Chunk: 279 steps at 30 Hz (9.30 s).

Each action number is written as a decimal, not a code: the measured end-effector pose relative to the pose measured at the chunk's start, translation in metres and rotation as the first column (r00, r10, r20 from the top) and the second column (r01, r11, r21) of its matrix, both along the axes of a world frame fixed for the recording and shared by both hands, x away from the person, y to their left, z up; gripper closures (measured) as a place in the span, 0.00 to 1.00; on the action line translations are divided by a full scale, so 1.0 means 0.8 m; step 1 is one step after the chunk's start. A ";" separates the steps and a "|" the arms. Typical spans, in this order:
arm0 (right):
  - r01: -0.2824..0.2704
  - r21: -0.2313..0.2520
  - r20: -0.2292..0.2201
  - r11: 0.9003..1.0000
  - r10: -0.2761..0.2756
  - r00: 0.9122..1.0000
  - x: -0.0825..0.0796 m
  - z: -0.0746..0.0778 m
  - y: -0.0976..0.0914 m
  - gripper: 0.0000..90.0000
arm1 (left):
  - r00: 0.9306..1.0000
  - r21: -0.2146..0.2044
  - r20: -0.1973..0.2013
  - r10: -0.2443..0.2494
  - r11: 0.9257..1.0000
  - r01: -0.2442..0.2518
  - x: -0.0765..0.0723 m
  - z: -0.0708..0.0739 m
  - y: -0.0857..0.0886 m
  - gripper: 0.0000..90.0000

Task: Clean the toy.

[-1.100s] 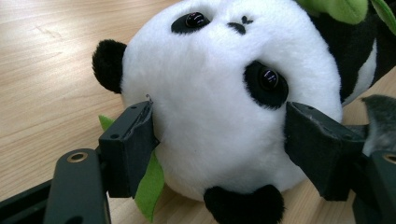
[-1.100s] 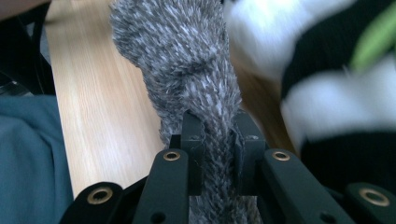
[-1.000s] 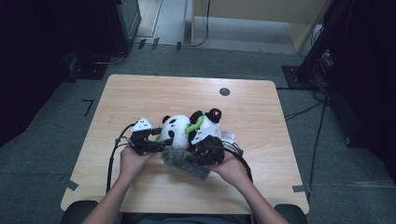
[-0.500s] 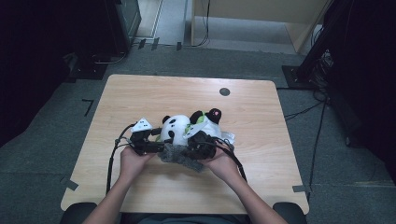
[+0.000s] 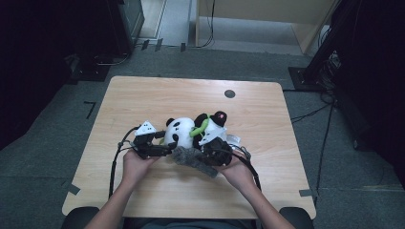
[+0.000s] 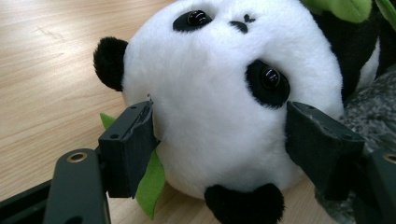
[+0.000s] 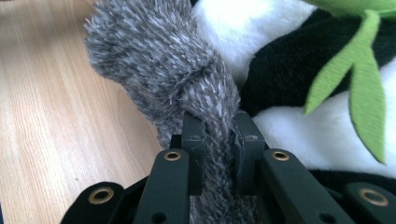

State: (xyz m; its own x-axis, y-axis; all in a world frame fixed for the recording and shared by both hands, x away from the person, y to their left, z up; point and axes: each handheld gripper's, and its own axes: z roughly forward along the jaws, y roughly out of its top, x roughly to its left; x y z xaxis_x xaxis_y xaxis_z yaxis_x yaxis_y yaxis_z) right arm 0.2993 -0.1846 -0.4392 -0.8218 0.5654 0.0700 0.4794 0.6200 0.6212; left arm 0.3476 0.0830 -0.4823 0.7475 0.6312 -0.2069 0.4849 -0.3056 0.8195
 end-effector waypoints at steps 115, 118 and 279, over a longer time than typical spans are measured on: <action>0.597 0.155 -0.009 0.787 -0.603 0.797 0.119 -0.052 -0.245 0.57 | 1.000 -0.001 0.006 -0.010 1.000 0.010 0.005 0.001 -0.002 0.29; 0.594 0.199 -0.024 0.779 -0.602 0.798 0.116 -0.046 -0.246 0.51 | 1.000 -0.002 0.008 -0.009 1.000 0.009 0.005 0.001 -0.002 0.29; 0.109 0.436 0.130 0.893 -0.182 0.975 0.042 0.024 -0.119 0.27 | 1.000 -0.127 0.000 -0.002 0.992 0.002 -0.002 0.051 0.027 0.68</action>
State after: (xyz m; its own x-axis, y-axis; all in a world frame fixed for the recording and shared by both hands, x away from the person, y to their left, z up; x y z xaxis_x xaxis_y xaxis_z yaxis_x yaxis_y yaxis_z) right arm 0.3327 -0.2795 -0.4201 -0.7530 0.6262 0.2020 0.4131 0.2110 0.8859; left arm 0.3462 0.1043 -0.4417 0.7486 0.5984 -0.2854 0.4847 -0.2004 0.8514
